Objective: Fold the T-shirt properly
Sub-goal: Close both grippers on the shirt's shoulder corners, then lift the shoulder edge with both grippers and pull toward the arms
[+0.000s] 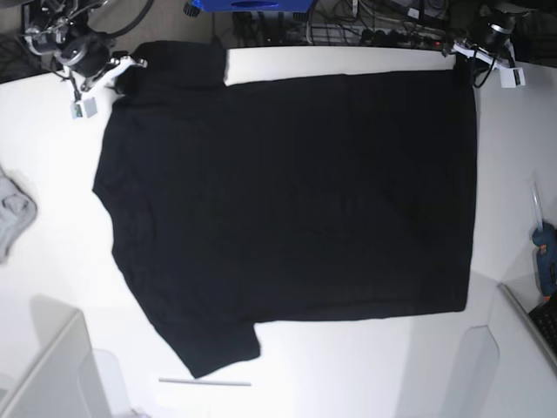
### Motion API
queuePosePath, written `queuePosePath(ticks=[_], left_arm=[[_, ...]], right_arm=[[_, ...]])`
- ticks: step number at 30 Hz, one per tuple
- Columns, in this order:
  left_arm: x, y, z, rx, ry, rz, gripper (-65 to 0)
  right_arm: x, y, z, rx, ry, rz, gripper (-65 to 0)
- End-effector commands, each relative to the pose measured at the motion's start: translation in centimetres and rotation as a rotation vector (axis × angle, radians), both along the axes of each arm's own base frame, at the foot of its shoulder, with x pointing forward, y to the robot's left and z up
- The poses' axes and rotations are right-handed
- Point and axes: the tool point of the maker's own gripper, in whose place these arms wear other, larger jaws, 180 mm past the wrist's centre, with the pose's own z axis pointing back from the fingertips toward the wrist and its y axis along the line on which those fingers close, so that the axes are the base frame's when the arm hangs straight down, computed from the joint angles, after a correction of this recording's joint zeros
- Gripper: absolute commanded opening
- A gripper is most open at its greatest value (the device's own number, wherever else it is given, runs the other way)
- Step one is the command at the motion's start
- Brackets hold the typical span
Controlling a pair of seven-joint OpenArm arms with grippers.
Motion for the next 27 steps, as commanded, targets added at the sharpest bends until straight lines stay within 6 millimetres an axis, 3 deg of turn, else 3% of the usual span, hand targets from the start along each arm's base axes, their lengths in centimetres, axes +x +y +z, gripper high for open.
queuePosePath(ticks=[1,11,20,27], left_arm=[[0.4,0.3,1.2,0.014,-0.034,-0.013,-65.0],[-0.9,-0.2,1.8,0.029,-0.012,-0.040,-65.0],[-1.3,-0.3,1.9,0.028,-0.006,-0.044,-65.0],[-0.4,-1.5,4.2,0.051,-0.054,-0.098,-65.0]], right_arm=[[0.0,-0.3,0.6,-0.010,-0.023,-0.001,-65.0],[-1.9,-0.2,0.2,-0.008,0.020,-0.002,-65.0],[-1.0,0.4,2.2,-0.041,-0.035,0.020,-65.0],[-0.7,0.3,2.9,-0.060,-0.053,0.028,-65.0]])
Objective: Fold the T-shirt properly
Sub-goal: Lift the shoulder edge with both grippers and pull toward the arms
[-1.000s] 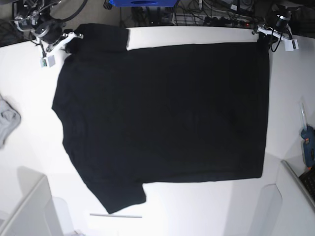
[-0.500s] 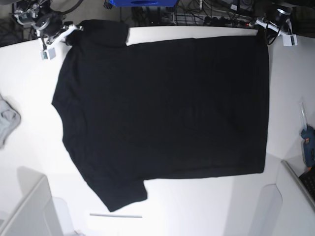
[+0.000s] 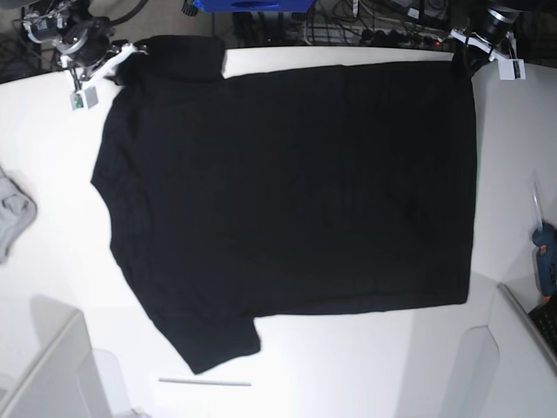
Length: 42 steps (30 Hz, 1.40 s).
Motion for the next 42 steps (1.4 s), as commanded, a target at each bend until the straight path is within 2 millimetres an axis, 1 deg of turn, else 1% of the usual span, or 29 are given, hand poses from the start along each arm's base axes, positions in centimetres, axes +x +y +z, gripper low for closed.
queuePosePath(ticks=[1,3,5,7,9,11,14,18,20,22,24,29,33,37,41,42], left_arm=[[0.7,-0.1,1.4,0.009,-0.044,-0.018,-65.0],[1.1,-0.3,2.0,0.015,-0.061,-0.028,-65.0],[1.6,-0.5,2.4,0.017,-0.079,-0.036,-65.0],[1.8,-0.5,2.5,0.018,-0.083,-0.036,-65.0],[2.4,-0.6,2.7,0.017,-0.102,-0.037,-65.0],[2.7,-0.7,2.8,0.014,-0.112,-0.032,-65.0],[3.0,-1.2,3.4,0.012,-0.133,-0.033,-65.0],[3.6,-2.0,4.2,0.007,-0.167,-0.034,-65.0],[4.4,-2.3,4.6,-0.001,-0.196,-0.024,-65.0],[4.7,-2.6,4.6,-0.006,-0.195,-0.029,-65.0],[5.0,-2.8,4.2,-0.013,-0.168,-0.023,-65.0],[5.8,-0.8,4.3,0.006,-0.154,0.065,-65.0],[6.2,0.5,4.5,0.024,-0.131,0.085,-65.0],[6.8,1.2,5.0,0.034,-0.138,0.098,-65.0],[7.1,1.3,5.1,0.035,-0.148,0.106,-65.0],[7.5,1.3,5.3,0.035,-0.160,0.106,-65.0]], right_arm=[[0.7,-0.4,0.9,-0.010,-0.039,0.000,-65.0],[0.9,-0.4,0.9,-0.010,-0.048,-0.002,-65.0],[1.7,-0.4,1.4,-0.016,-0.072,0.001,-65.0],[2.2,-0.4,1.6,-0.018,-0.086,0.002,-65.0],[3.1,-0.4,2.0,-0.019,-0.106,0.004,-65.0],[3.4,-0.4,2.1,-0.021,-0.114,0.005,-65.0],[3.5,-0.4,2.1,-0.021,-0.115,0.005,-65.0],[4.2,-0.4,2.5,-0.020,-0.139,0.002,-65.0],[5.1,-0.3,2.9,-0.010,-0.167,0.001,-65.0],[5.6,0.0,3.3,0.010,-0.188,0.001,-65.0],[6.1,0.0,3.6,0.018,-0.205,0.003,-65.0],[7.1,0.0,4.1,0.017,-0.233,0.005,-65.0],[8.1,-0.1,4.6,0.014,-0.258,0.008,-65.0],[9.1,0.0,5.1,0.012,-0.273,0.014,-65.0],[10.1,0.0,5.4,0.009,-0.269,0.028,-65.0],[10.5,0.1,5.6,0.009,-0.275,0.032,-65.0]])
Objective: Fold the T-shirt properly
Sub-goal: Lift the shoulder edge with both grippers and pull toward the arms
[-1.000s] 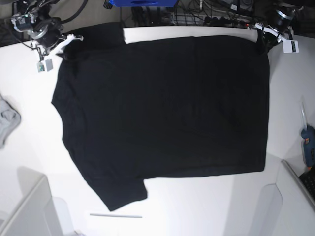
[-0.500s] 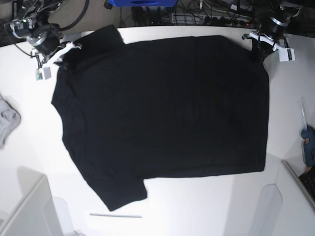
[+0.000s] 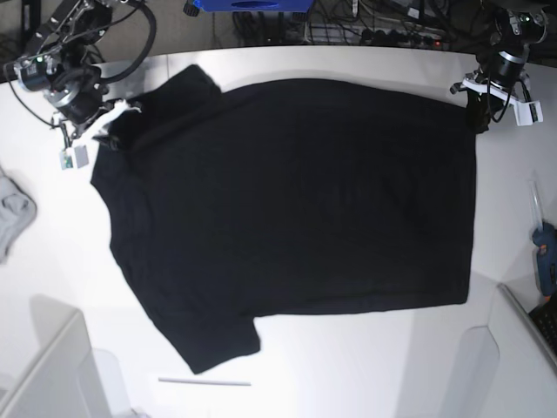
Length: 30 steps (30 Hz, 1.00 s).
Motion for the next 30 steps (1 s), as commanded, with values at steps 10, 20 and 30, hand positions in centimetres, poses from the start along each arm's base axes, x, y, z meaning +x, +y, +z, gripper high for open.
queuePosePath(ticks=[10,20,30], left_arm=[[2.2,0.5,1.9,0.010,-0.095,0.008,-65.0],[4.3,1.3,2.9,-0.003,-0.140,0.071,-65.0],[5.3,1.8,3.4,-0.015,-0.158,0.106,-65.0]], right_arm=[[3.2,-1.1,2.2,0.007,-0.082,-0.041,-65.0],[4.7,-1.0,1.4,0.060,-0.053,-0.058,-65.0],[7.7,0.3,1.9,0.093,-0.072,-0.013,-65.0]])
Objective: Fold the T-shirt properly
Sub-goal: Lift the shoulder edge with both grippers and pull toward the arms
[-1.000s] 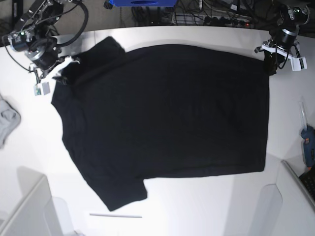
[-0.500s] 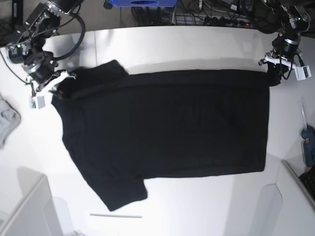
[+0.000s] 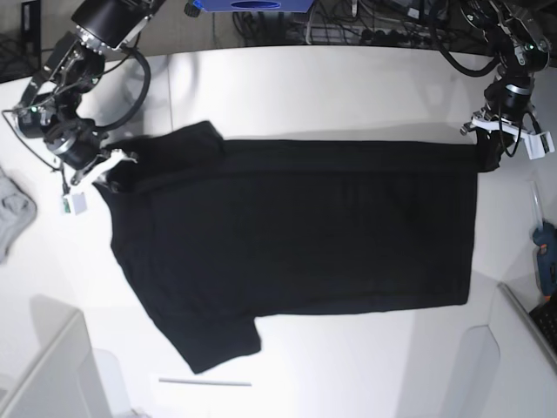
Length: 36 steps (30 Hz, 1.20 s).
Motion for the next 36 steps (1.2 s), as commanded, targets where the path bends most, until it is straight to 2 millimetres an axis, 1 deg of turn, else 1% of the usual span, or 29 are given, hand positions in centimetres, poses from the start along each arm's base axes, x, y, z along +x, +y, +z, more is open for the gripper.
queuePosePath(ticks=[1,5,9,11,13,18,20,24,28,33,34,36], left_arm=[[0.2,0.5,1.0,0.014,-0.031,0.014,-65.0],[0.9,0.8,1.4,0.007,-0.050,0.032,-65.0],[1.5,0.9,0.5,-0.021,-0.007,0.014,-65.0],[1.8,1.0,0.1,-0.035,0.010,0.013,-65.0],[2.0,1.0,0.0,-0.045,0.012,0.015,-65.0],[3.1,1.3,0.6,-0.062,-0.010,0.041,-65.0],[3.4,1.7,0.9,-0.061,-0.011,0.056,-65.0],[4.0,1.9,1.2,-0.063,-0.024,0.056,-65.0],[4.1,2.3,0.5,-0.080,-0.010,0.064,-65.0],[4.6,2.7,0.6,-0.083,-0.017,0.068,-65.0],[4.7,2.7,0.5,-0.086,-0.017,0.070,-65.0],[5.3,2.8,0.9,-0.090,-0.034,0.071,-65.0]], right_arm=[[1.5,-0.2,1.6,0.006,-0.062,-0.015,-65.0],[2.8,0.6,2.3,0.031,-0.087,-0.024,-65.0],[3.7,1.6,2.4,0.052,-0.092,-0.012,-65.0],[3.9,1.9,2.1,0.067,-0.080,-0.011,-65.0],[4.1,1.9,1.8,0.077,-0.078,-0.016,-65.0],[4.3,2.0,1.2,0.096,-0.070,-0.023,-65.0],[4.5,2.0,1.3,0.099,-0.073,-0.024,-65.0],[5.1,2.0,1.8,0.100,-0.089,-0.023,-65.0],[5.9,2.2,1.8,0.119,-0.088,-0.023,-65.0],[6.2,2.4,1.0,0.142,-0.066,-0.024,-65.0],[6.3,2.4,1.1,0.143,-0.068,-0.025,-65.0],[6.7,2.3,1.4,0.143,-0.085,-0.029,-65.0]])
